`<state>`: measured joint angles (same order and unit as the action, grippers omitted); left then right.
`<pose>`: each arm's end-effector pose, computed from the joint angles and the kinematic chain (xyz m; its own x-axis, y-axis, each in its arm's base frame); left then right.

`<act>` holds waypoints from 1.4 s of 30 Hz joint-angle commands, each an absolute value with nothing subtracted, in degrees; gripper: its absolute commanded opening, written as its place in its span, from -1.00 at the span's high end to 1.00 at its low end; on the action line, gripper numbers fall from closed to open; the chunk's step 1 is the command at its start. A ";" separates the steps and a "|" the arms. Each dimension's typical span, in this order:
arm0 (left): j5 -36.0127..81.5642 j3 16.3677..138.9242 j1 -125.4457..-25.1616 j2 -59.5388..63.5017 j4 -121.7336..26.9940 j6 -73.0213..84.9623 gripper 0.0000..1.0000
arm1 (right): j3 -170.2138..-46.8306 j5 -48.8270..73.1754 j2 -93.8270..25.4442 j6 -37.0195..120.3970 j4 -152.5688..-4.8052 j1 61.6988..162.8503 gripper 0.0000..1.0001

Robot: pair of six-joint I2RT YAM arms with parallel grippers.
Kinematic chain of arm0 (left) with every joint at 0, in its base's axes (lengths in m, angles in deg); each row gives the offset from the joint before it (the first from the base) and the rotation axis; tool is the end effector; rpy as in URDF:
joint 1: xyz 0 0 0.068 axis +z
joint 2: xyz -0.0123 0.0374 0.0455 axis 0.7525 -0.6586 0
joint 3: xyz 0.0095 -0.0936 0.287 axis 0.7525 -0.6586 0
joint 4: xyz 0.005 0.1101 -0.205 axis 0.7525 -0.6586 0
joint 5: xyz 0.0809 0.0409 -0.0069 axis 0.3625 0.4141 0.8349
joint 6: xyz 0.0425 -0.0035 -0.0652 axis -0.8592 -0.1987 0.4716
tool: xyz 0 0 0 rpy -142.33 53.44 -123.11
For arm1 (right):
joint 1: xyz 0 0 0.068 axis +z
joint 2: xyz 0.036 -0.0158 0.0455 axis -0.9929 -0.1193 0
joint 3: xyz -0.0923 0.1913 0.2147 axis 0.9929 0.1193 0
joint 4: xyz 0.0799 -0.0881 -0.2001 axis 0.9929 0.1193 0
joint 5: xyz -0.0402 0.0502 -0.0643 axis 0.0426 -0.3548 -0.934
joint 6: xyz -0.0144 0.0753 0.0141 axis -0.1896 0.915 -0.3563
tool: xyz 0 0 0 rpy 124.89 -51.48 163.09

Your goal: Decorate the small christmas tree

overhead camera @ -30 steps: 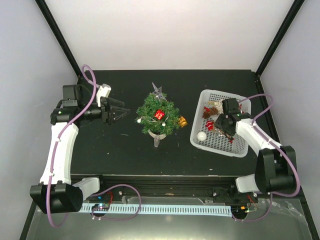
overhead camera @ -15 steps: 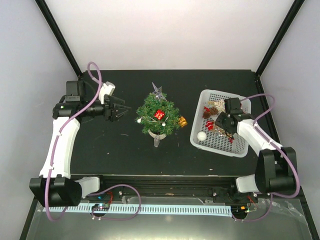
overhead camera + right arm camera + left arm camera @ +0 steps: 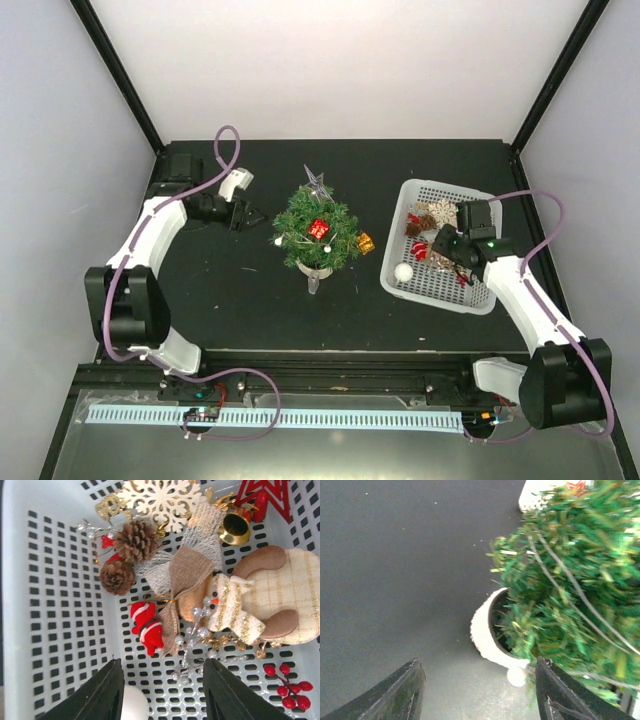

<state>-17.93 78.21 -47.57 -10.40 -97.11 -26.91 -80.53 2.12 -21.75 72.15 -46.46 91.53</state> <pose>0.2861 -0.0441 0.3051 -0.7071 0.2232 -0.6710 0.6319 0.6254 -0.4579 0.2154 0.0288 0.2532 -0.7087 0.5072 -0.4903 0.3873 0.8607 0.3305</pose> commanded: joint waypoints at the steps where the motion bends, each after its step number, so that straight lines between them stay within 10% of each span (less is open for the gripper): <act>1: -13.20 80.27 -49.79 -14.52 -89.44 -24.72 -0.20 | -80.57 2.82 -19.03 71.50 -44.56 93.16 0.08; 42: -17.04 70.52 -59.47 -8.65 -97.42 -30.40 -0.09 | -81.40 3.52 -16.81 69.42 -42.10 96.59 0.08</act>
<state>-14.92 71.23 -58.30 -10.55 -95.14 -28.13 -80.53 3.19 -16.27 69.66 -41.37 96.03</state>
